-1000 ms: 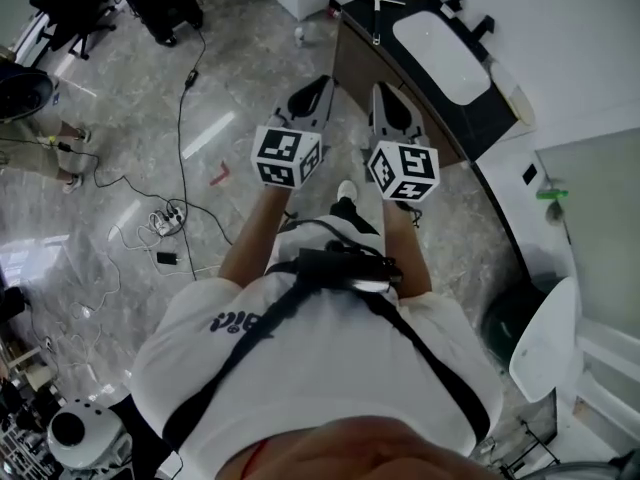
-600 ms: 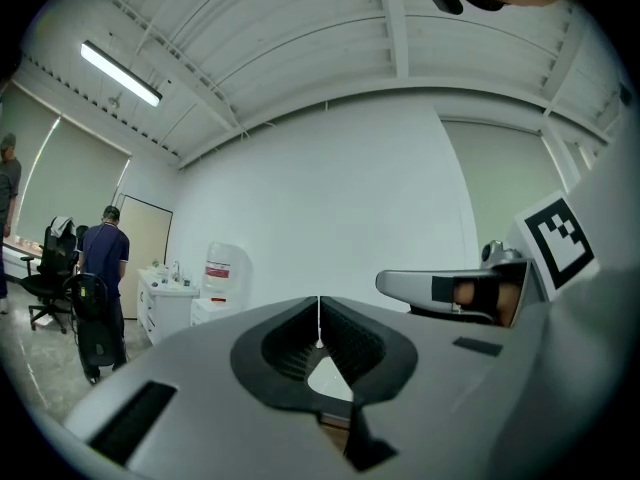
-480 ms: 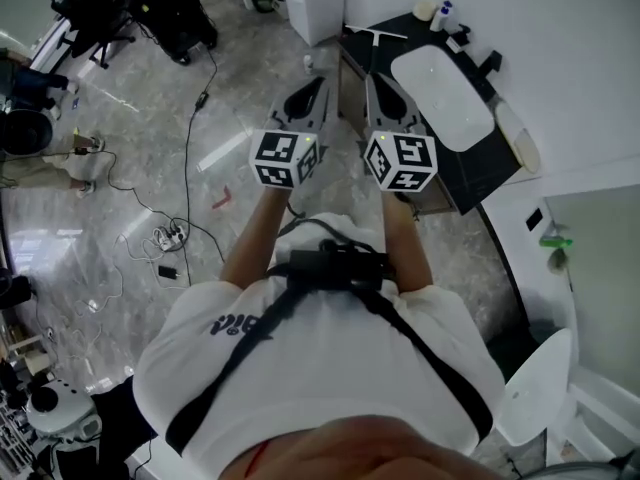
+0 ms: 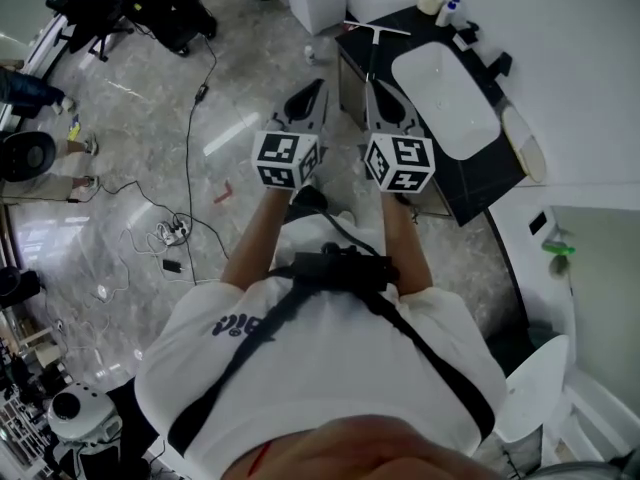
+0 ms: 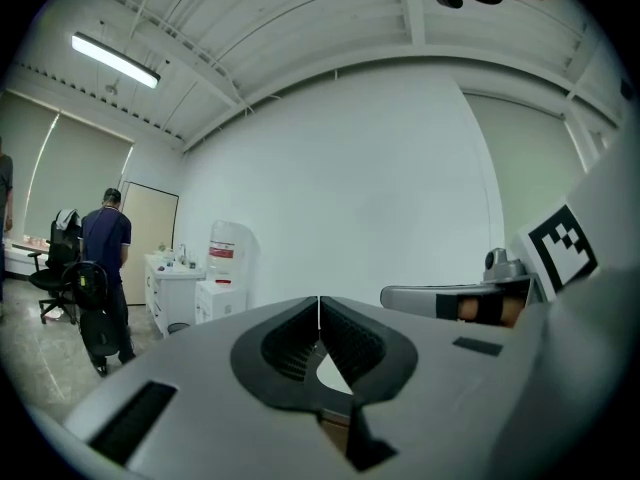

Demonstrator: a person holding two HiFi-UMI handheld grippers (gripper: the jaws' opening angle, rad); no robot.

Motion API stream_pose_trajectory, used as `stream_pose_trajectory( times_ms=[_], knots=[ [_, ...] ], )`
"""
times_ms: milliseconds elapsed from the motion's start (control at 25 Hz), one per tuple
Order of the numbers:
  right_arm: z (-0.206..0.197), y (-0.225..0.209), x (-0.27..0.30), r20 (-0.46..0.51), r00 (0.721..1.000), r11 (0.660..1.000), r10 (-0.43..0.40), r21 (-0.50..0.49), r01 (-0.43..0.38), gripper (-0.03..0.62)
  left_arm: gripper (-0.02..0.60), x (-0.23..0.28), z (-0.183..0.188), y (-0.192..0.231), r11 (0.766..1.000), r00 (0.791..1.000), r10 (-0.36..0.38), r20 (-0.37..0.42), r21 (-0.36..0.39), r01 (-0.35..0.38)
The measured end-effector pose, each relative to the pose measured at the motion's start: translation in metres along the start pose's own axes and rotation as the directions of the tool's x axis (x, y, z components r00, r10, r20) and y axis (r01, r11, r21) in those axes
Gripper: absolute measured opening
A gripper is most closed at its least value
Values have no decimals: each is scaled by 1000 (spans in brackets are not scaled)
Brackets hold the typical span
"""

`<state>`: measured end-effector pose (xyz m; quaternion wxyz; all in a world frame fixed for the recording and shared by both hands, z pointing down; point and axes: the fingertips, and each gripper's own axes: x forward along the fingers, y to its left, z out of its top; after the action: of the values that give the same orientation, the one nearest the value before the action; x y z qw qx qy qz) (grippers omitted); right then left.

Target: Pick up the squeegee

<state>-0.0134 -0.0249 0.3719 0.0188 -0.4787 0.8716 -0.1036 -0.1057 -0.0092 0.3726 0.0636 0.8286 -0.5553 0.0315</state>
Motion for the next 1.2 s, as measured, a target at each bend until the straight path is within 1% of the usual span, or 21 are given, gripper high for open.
stream_pose_trajectory(
  times_ms=[240, 320, 480, 600, 760, 920, 1200],
  knots=[
    [-1, -23, 57, -15, 999, 999, -47, -18, 47, 8, 14, 58, -2, 32, 998, 998, -66, -3, -18, 66],
    [2, -26, 81, -16, 998, 998, -53, -21, 52, 8, 14, 79, 0, 48, 996, 996, -89, 0, -21, 89],
    [17, -34, 134, -1, 997, 996, -81, -23, 81, 8, 14, 122, 18, 84, 991, 991, -134, 20, -8, 135],
    [15, -38, 167, -14, 994, 993, -112, -31, 112, 8, 14, 147, 20, 114, 987, 987, -158, 17, -28, 158],
    [4, -50, 193, -37, 987, 988, -154, -36, 153, 8, 14, 180, 6, 137, 981, 983, -184, -14, -62, 183],
    [-17, -73, 207, -97, 976, 981, -195, -27, 193, 8, 14, 209, -18, 141, 974, 975, -210, -68, -100, 203],
    [-44, -142, 231, -180, 953, 969, -242, -3, 246, 8, 14, 265, -50, 137, 971, 963, -223, -149, -122, 206]
  ],
)
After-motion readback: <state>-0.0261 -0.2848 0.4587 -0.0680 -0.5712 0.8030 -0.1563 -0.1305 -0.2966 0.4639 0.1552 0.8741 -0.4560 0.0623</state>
